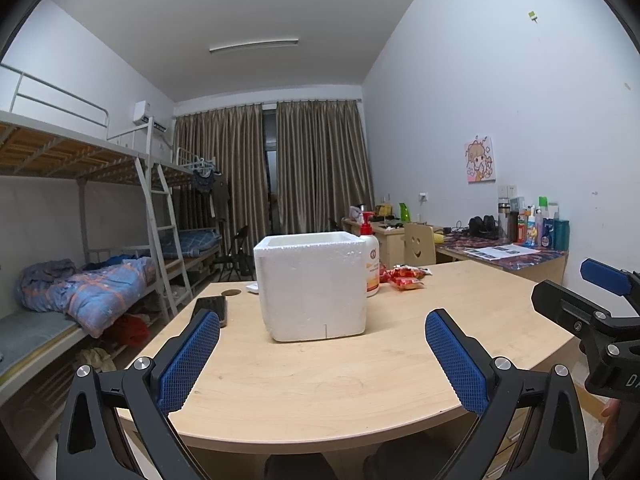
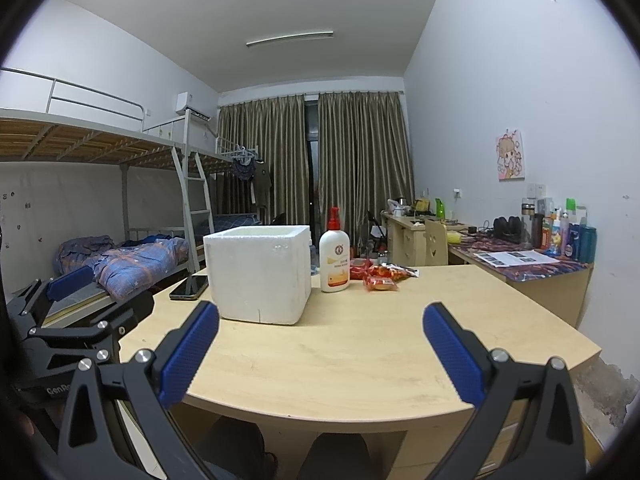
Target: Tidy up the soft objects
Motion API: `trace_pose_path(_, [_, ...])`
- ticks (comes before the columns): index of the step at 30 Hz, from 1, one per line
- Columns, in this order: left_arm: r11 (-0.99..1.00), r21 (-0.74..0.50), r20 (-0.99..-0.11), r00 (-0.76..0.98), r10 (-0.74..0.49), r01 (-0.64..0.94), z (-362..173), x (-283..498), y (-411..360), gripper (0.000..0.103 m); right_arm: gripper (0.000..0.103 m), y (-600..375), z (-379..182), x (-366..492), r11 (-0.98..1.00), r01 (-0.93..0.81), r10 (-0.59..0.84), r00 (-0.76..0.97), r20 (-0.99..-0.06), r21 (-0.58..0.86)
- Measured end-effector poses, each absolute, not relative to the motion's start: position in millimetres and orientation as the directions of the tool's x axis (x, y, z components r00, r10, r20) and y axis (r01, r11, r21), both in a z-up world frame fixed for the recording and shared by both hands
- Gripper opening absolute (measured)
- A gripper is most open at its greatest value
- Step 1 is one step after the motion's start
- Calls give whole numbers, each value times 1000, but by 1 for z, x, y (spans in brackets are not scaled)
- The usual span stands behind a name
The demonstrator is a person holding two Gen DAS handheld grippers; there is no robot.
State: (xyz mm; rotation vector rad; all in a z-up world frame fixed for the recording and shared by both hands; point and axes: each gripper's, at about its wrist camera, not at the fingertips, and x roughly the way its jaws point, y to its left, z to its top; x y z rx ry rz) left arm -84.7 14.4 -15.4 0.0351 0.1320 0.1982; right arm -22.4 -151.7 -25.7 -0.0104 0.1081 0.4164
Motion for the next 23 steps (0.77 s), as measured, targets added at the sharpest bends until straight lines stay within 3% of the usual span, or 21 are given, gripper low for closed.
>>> trace_pose_path(23, [981, 45, -119, 973, 195, -191, -13, -89, 15, 103, 103, -154, -27, -24, 915, -403, 402, 909, -105, 13])
